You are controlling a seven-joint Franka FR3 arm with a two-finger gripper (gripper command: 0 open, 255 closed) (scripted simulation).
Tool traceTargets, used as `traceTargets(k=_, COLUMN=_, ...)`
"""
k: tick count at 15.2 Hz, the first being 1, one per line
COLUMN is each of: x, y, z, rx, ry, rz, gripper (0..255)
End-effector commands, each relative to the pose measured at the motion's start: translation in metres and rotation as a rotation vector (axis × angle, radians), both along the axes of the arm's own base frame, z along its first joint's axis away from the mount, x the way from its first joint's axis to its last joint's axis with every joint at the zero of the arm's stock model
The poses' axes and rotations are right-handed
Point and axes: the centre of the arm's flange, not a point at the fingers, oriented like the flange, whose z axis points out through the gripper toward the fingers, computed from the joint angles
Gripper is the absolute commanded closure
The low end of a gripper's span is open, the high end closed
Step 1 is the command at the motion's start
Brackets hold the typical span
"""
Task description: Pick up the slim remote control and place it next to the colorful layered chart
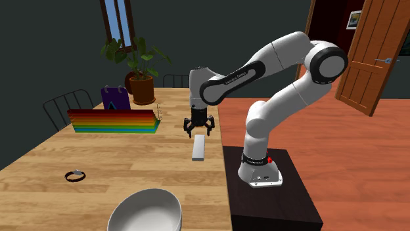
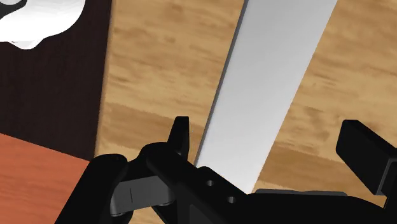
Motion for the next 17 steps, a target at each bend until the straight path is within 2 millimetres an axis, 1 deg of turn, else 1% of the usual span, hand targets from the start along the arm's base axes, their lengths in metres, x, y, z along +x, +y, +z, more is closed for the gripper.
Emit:
traceTargets(k=1, x=0.000, y=0.001, z=-0.016, rx=0.006, ry=-0.002, rz=-0.069, gripper=0)
traceTargets(k=8, x=0.000, y=0.001, z=-0.051, rx=0.006, ry=-0.002, rz=-0.069, gripper=0)
traceTargets(k=15, x=0.000, y=0.001, z=-0.051, rx=0.006, ry=-0.002, rz=-0.069, gripper=0)
traceTargets(k=16, x=0.000, y=0.001, z=-0.051, rx=0.006, ry=-0.002, rz=-0.069, gripper=255)
traceTargets(k=17, x=0.000, y=0.001, z=-0.051, rx=0.006, ry=-0.002, rz=-0.069, gripper=255)
